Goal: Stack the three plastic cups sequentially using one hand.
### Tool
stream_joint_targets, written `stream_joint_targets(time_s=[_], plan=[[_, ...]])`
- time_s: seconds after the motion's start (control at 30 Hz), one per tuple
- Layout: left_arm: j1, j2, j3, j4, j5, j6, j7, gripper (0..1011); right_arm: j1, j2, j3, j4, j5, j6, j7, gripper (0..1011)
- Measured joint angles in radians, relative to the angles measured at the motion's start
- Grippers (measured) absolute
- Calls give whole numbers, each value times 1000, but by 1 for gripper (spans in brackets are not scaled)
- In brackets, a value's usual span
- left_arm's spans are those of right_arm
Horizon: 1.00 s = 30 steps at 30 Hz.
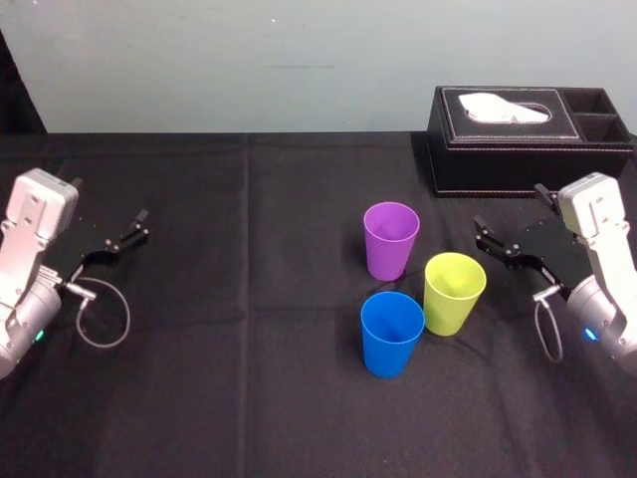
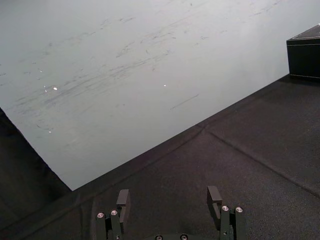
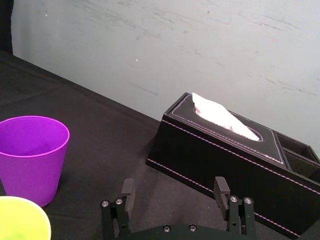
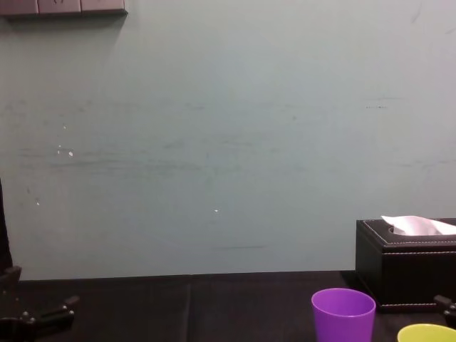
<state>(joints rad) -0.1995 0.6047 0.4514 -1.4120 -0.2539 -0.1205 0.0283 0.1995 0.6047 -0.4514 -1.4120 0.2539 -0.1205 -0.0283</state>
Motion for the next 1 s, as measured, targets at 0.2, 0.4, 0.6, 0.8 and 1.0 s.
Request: stream_joint_targets(time_s=[0.2, 0.4, 0.6, 0.8, 1.0], plan=[[0, 0, 0, 0, 0, 0, 0, 1011, 0, 0, 0, 0, 0, 0, 0, 1003], [0, 0, 0, 0, 0, 0, 0, 1011, 0, 0, 0, 0, 0, 0, 0, 1003], [0, 0, 0, 0, 0, 0, 0, 1011, 0, -5, 5, 0, 5, 1, 2, 1003], [0, 0, 0, 0, 0, 0, 0, 1011, -25, -20, 51, -50, 61, 47, 24, 1003], [0, 0, 0, 0, 0, 0, 0, 1011, -83, 3, 99, -137, 96, 75, 29, 1003]])
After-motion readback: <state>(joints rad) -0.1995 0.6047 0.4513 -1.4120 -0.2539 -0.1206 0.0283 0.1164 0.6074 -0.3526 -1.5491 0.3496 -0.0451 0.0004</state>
